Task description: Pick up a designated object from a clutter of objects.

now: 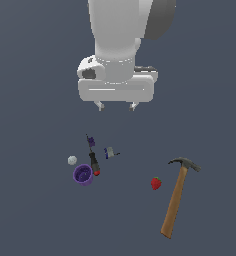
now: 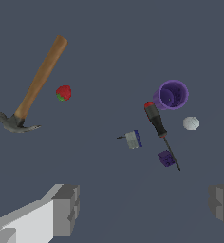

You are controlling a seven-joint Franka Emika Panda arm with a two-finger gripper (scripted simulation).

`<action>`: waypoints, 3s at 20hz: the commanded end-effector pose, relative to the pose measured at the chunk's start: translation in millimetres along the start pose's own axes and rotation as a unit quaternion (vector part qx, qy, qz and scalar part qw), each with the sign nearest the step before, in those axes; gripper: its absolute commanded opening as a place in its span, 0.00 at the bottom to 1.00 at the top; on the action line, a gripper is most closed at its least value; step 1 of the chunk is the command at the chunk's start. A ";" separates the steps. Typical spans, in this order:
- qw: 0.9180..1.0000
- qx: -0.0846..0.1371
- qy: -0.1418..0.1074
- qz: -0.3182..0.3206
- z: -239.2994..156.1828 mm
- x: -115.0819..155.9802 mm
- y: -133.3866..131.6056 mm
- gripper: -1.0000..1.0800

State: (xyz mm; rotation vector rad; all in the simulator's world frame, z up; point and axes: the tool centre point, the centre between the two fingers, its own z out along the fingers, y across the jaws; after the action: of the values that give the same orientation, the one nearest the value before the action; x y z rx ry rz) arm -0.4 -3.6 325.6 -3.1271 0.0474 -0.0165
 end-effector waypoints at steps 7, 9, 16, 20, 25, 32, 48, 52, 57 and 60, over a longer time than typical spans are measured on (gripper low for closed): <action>0.999 0.002 -0.001 0.047 20.2 4.3 1.2 0.96; 0.998 0.003 -0.001 0.065 27.7 5.7 1.7 0.96; 0.989 0.005 -0.002 0.148 62.6 10.5 4.2 0.96; 0.979 0.006 -0.003 0.203 85.7 12.3 6.1 0.96; 0.963 0.006 -0.004 0.270 114.4 12.9 8.9 0.96; 0.932 0.005 -0.005 0.362 154.0 10.7 13.3 0.96; 0.835 -0.004 -0.003 0.550 236.6 -5.4 26.0 0.96; 0.816 -0.007 -0.001 0.578 249.3 -9.4 28.5 0.96; 0.800 -0.008 0.000 0.599 259.1 -12.7 30.5 0.96; 0.796 -0.009 0.000 0.605 261.8 -13.7 31.0 0.96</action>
State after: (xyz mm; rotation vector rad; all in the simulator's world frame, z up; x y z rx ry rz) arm -11.9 -30.3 64.6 -2.4798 1.9281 0.0016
